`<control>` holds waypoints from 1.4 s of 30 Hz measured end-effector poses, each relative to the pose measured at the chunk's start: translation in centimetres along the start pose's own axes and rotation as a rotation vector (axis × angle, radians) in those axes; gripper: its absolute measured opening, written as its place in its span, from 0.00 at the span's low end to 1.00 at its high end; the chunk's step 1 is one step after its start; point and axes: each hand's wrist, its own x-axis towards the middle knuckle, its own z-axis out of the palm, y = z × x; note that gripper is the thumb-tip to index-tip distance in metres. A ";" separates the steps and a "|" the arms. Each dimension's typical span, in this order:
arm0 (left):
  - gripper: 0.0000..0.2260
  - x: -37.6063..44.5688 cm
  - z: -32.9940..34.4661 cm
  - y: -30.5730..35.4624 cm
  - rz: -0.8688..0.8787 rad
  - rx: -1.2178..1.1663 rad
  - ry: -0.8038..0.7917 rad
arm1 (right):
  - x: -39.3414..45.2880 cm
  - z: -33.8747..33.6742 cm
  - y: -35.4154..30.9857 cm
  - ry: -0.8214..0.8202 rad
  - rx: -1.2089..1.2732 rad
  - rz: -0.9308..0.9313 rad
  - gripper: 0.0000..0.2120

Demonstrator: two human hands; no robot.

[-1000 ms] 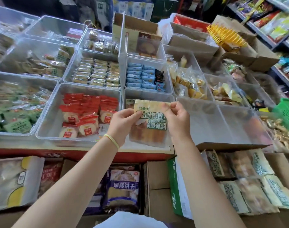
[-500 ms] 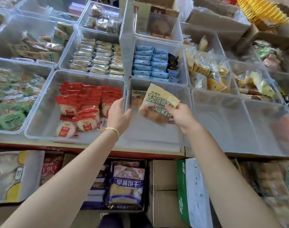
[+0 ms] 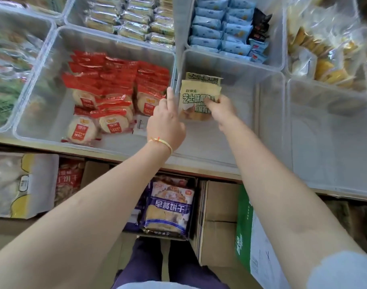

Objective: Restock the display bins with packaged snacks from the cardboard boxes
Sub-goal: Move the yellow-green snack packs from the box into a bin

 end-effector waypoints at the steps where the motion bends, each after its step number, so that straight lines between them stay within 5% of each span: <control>1: 0.37 -0.1 0.0 0.0 -0.004 0.003 0.003 | 0.1 0.0 0.2 0.013 -0.033 0.016 0.18; 5: 0.37 -0.2 -0.1 0.1 -0.026 0.010 -0.007 | -0.5 0.1 1.4 0.107 -0.062 0.168 0.33; 9: 0.38 -0.2 -0.3 0.3 -0.033 0.034 -0.024 | -1.1 0.8 1.3 -0.031 -0.022 0.373 0.29; 18: 0.39 -0.2 -0.3 0.4 -0.044 0.064 -0.045 | 1.7 2.6 0.7 0.158 -0.124 0.394 0.34; 24: 0.38 0.0 -0.3 0.3 -0.037 0.080 -0.030 | -0.1 1.7 1.4 0.119 0.036 0.379 0.36; 33: 0.37 -1.0 -1.1 0.1 0.039 0.059 0.033 | -4.7 -1.0 1.3 0.084 0.204 0.216 0.21; 38: 0.25 -6.1 -3.7 3.0 0.108 -0.119 0.126 | -11.0 -4.2 -1.7 0.089 0.297 0.090 0.09; 42: 0.13 -9.9 -6.2 7.8 0.105 -0.370 -0.029 | -18.9 -9.3 -3.8 0.112 0.313 -0.094 0.02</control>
